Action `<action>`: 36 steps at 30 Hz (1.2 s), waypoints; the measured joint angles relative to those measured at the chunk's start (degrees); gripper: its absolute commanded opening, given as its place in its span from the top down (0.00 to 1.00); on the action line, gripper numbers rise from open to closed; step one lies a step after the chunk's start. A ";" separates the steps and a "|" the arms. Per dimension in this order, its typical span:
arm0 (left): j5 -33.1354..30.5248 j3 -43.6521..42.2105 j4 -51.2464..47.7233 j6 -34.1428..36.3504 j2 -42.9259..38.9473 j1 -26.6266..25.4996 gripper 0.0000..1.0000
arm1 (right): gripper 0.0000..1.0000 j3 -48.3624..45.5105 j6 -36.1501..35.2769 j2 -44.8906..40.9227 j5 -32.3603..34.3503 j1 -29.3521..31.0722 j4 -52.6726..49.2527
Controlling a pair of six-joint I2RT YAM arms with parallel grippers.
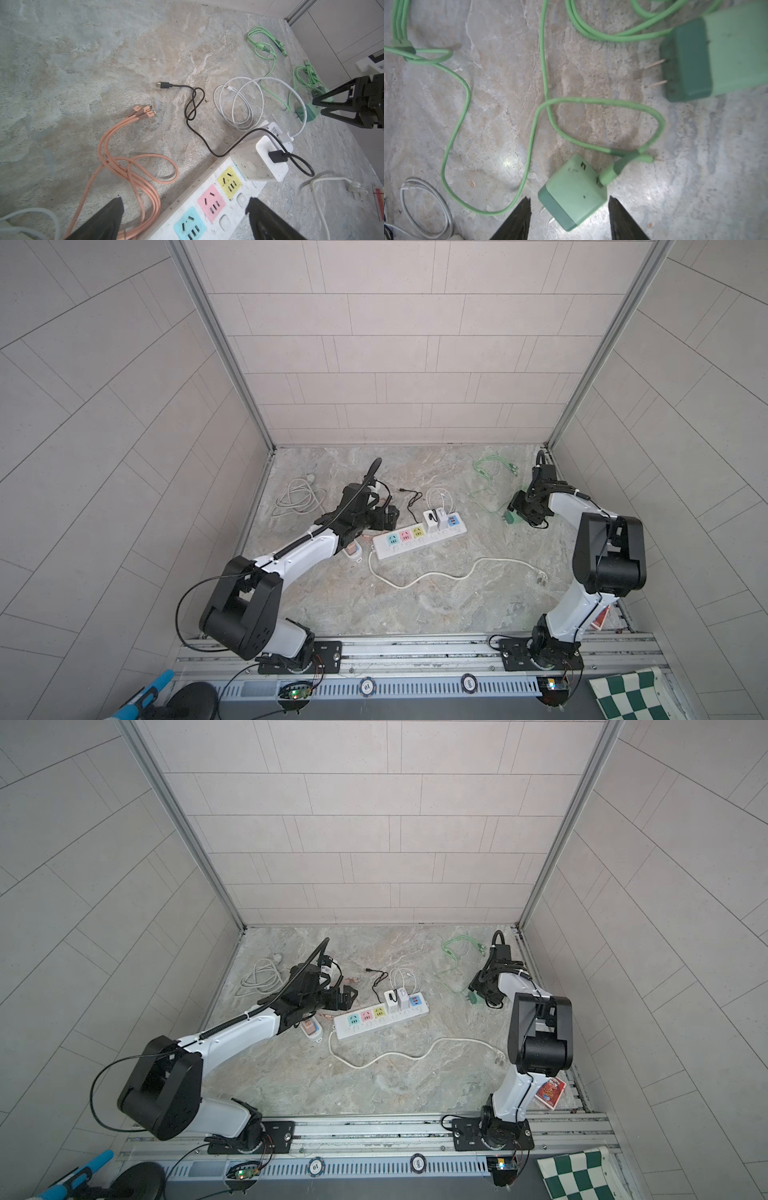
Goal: Insert the plug
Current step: 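Move the right gripper toward the green chargers while left gripper releases the cable, then grasp the light green charger with the right gripper and lift it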
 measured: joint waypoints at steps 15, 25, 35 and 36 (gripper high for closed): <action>0.15 0.00 0.37 -0.02 0.00 -1.40 0.00 | 0.44 -3.74 -0.13 0.07 -1.64 0.00 1.49; 0.15 0.02 1.27 -0.04 0.09 -1.88 0.00 | 0.37 1.09 1.01 4.90 -3.54 -0.90 1.60; 0.31 0.00 2.14 -0.24 0.50 -2.10 0.00 | 0.40 7.45 0.61 11.04 -5.35 -2.03 0.07; 0.39 0.00 2.21 -0.24 0.63 -2.14 0.00 | 0.41 7.72 0.37 11.17 -5.25 -2.03 0.07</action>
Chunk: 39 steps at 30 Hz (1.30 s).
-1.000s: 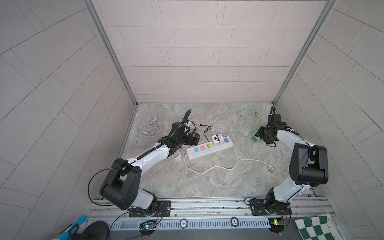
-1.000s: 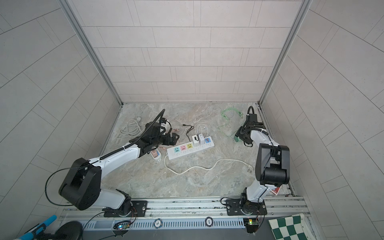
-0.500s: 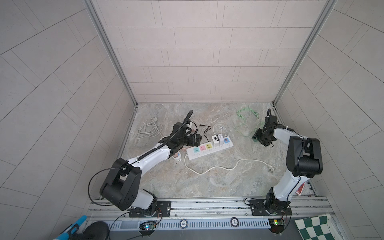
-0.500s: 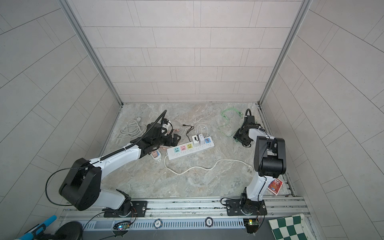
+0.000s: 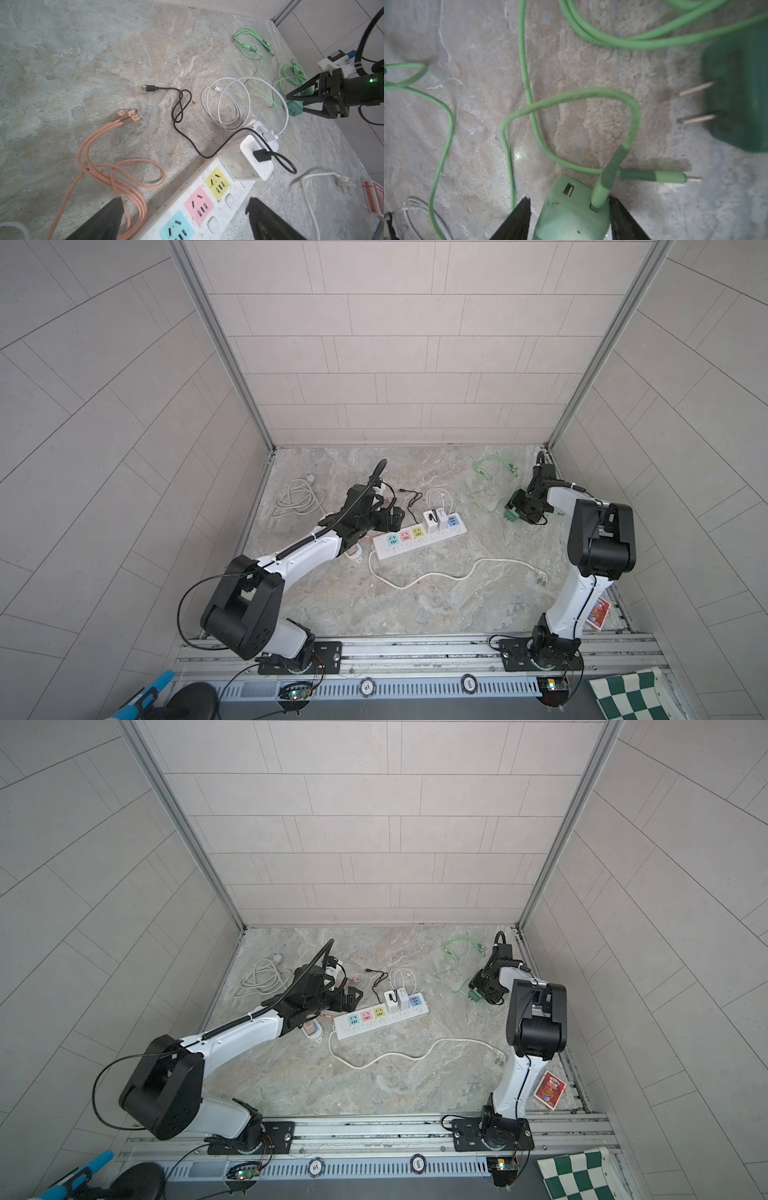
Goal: Insert the plug
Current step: 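Grasp the light green charger with the right gripper and lift it, then carry the green charger toward the left gripper while left gripper reaches for it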
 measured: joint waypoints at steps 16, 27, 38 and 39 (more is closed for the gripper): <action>-2.27 -1.40 0.28 -0.85 -3.32 -0.76 0.00 | 0.81 0.59 -5.77 -0.39 5.11 3.98 -1.84; 6.34 -2.38 -0.15 -2.34 -11.13 -1.64 0.00 | 0.84 -7.43 -6.62 -16.68 -7.87 13.09 11.13; 13.51 -2.19 4.37 -3.26 -10.93 -6.05 0.02 | 0.85 -18.45 -2.01 -21.73 -18.45 28.76 30.88; 13.70 -1.99 4.59 -3.23 -10.23 -6.45 0.05 | 0.85 -18.80 -1.60 -22.45 -18.60 29.97 31.85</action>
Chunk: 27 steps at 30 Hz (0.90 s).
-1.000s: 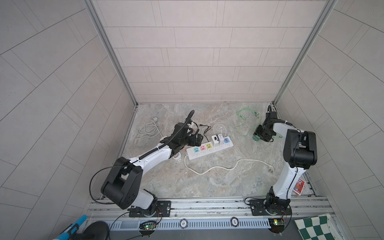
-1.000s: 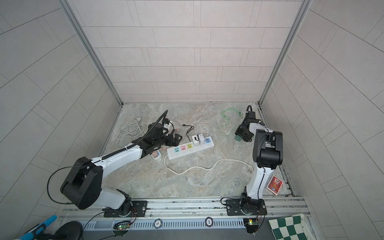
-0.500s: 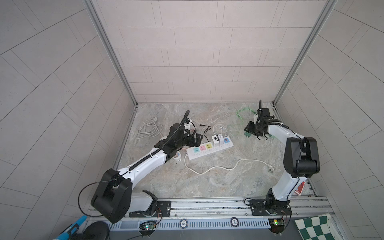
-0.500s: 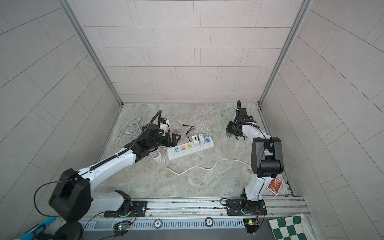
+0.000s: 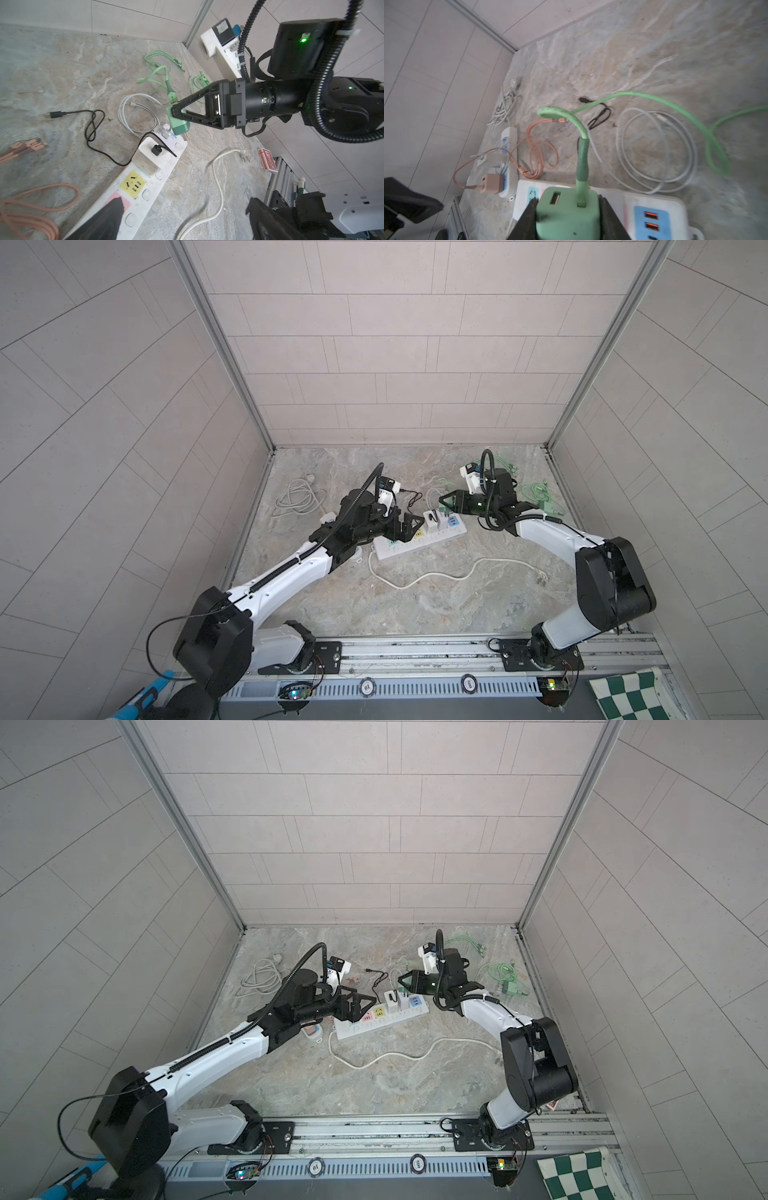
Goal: Insert the plug
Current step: 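Carry the green charger toward the left gripper while left gripper reaches for it, then grasp the green charger with the left gripper while right gripper holds it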
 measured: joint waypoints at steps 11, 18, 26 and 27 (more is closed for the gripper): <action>-0.63 1.11 1.75 0.37 4.57 -1.53 0.15 | 0.85 -1.86 8.04 -4.00 -0.50 4.17 11.61; -2.47 1.11 7.85 -1.64 5.03 -2.27 0.16 | 0.86 -3.80 11.28 -4.00 -0.39 6.32 14.80; -4.87 1.09 13.86 -3.76 7.15 -2.99 0.25 | 0.86 -4.09 12.85 -4.00 0.98 7.69 16.26; -4.92 1.09 14.25 -3.91 7.41 -3.02 0.26 | 0.86 -4.09 13.05 -4.00 1.31 7.69 16.31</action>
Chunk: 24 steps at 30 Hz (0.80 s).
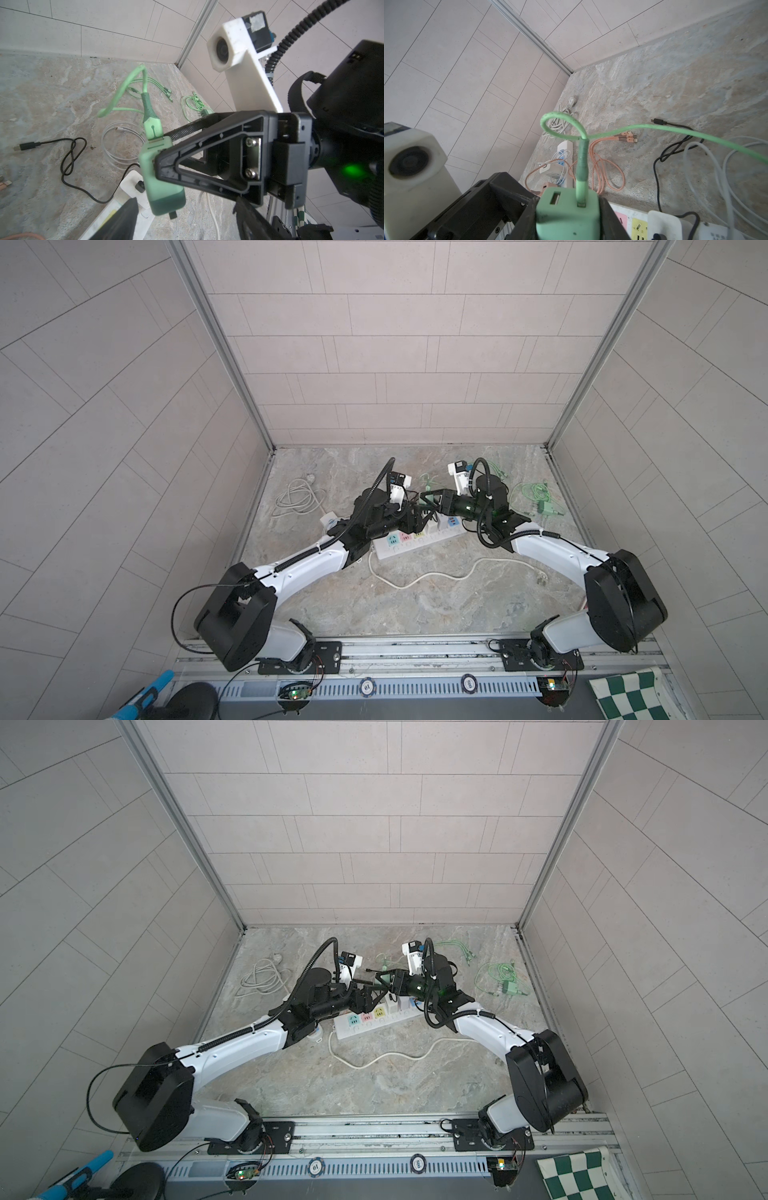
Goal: Insert the plug
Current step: 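Grasp the green charger with the left gripper while right gripper holds it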
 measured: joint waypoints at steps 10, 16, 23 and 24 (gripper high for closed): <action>0.22 -0.02 2.16 -0.46 0.92 -0.31 0.32 | 0.86 -0.90 1.64 -0.63 1.14 -0.15 0.35; -0.04 -1.81 1.99 1.25 0.33 -0.68 0.25 | 0.86 -0.94 2.16 -1.77 0.44 0.31 0.79; -2.36 -3.34 -0.96 4.35 -2.60 -0.87 0.23 | 0.86 -0.94 2.36 -2.64 -0.17 0.79 2.38; -2.58 -3.34 -0.98 4.52 -2.71 -0.87 0.23 | 0.86 -0.94 2.36 -2.64 -0.26 0.79 2.47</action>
